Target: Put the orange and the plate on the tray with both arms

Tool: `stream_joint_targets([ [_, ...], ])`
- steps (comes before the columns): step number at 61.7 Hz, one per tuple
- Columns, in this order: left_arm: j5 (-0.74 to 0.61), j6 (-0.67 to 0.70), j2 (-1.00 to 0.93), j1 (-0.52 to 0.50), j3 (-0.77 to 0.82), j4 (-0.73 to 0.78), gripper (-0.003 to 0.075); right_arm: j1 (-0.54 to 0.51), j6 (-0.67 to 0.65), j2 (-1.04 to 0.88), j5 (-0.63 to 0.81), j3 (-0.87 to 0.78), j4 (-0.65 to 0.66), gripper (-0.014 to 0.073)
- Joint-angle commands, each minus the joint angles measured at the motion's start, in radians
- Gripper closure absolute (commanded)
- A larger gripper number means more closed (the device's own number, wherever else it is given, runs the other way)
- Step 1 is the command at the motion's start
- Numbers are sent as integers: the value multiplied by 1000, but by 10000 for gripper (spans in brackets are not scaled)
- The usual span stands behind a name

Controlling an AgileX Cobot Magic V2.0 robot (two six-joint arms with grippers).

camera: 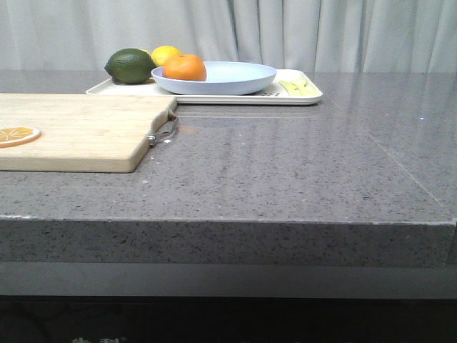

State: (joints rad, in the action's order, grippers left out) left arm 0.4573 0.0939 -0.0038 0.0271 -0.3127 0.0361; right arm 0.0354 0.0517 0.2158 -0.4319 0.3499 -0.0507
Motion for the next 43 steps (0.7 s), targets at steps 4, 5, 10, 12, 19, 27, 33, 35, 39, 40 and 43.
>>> stream_joint_targets([
  [4,-169,8,-22,-2,63,-12,738,1,9,8,82,25,-1,654],
  [5,-175,8,-22,-2,77,-15,738,1,9,8,82,25,-1,654],
  [10,-198,8,-22,-2,129,-20,738,1,9,8,82,25,-1,654],
  [12,-212,8,-22,-2,157,-22,738,1,9,8,82,25,-1,654],
  [19,-255,8,-22,-2,225,-25,738,1,9,8,82,25,-1,654],
  [27,-314,8,-22,-2,279,-27,738,1,9,8,82,25,-1,654],
  [33,-354,8,-22,-2,308,-27,738,1,9,8,82,25,-1,654],
  [35,-370,8,-22,-2,315,-27,738,1,9,8,82,25,-1,654],
  [39,-365,8,-22,-2,320,-27,738,1,9,8,82,25,-1,654],
  [40,-366,8,-22,-2,320,-27,738,1,9,8,82,25,-1,654],
  [43,-366,8,-22,-2,320,-27,738,1,9,8,82,25,-1,654],
])
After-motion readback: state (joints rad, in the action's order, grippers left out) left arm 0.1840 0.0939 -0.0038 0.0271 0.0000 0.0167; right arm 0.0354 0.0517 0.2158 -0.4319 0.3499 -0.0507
